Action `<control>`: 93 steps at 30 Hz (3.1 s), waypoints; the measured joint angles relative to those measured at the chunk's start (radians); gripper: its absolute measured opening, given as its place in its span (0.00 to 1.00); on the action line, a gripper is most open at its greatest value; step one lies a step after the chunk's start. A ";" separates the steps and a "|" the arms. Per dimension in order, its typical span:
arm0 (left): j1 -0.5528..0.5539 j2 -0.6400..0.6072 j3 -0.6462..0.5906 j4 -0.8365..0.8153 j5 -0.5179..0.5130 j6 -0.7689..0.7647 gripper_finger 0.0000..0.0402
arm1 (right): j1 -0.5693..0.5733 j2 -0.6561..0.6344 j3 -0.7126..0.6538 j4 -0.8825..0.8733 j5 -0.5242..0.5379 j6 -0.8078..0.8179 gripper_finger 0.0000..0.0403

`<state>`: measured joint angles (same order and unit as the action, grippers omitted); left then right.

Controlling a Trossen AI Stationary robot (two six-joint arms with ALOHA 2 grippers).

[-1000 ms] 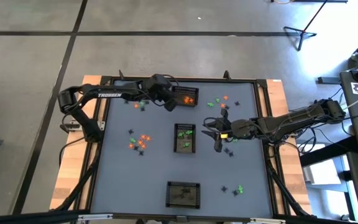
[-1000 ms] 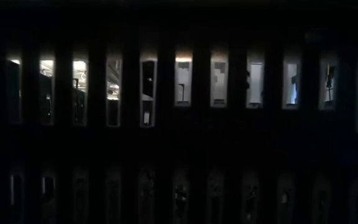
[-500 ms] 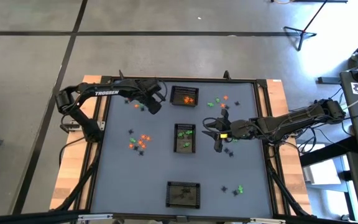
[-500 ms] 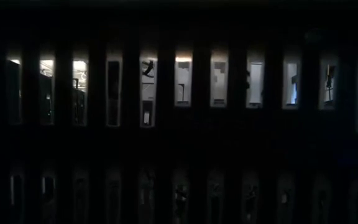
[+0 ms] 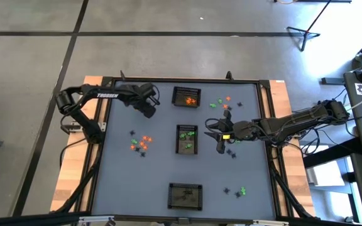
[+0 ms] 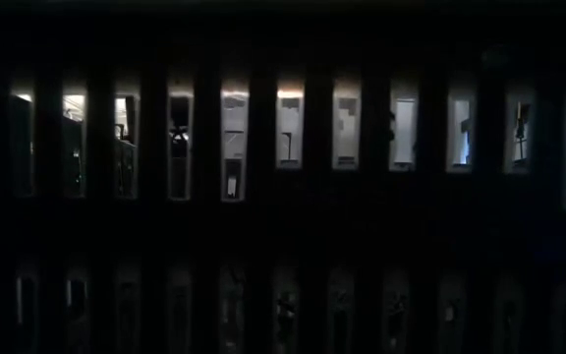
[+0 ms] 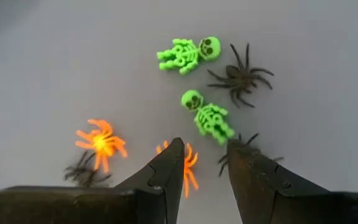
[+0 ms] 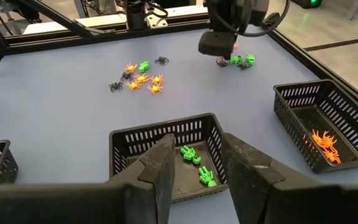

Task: Sort Halloween decoration
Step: Put the black spider toy into the bottom black bin

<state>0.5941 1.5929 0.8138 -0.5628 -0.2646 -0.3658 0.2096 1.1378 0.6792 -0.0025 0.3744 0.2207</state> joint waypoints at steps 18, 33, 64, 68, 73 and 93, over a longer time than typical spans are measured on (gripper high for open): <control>0.000 0.000 -0.061 0.205 0.106 -0.021 0.28 | 0.000 0.000 0.000 0.001 0.000 0.000 0.32; -0.034 -0.001 -0.060 0.146 0.188 -0.017 0.28 | 0.000 0.035 0.001 0.010 0.000 -0.001 0.32; -0.221 -0.201 0.005 0.129 0.124 0.022 0.00 | 0.000 0.052 0.000 0.045 0.000 -0.002 0.32; -0.335 -0.252 0.005 0.206 0.083 0.001 0.00 | 0.000 0.083 -0.004 0.147 -0.046 0.000 0.32; -0.492 -0.283 0.005 0.342 -0.015 -0.007 0.00 | -0.002 0.194 -0.072 0.479 -0.155 -0.028 0.32; -0.930 -0.221 0.007 0.776 -0.377 0.038 0.00 | -0.066 0.545 -0.023 0.976 -0.360 0.024 0.32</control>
<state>-0.3354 1.3718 0.8204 0.2134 -0.6415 -0.3283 0.1440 1.6823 0.6563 0.9733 0.0146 0.2443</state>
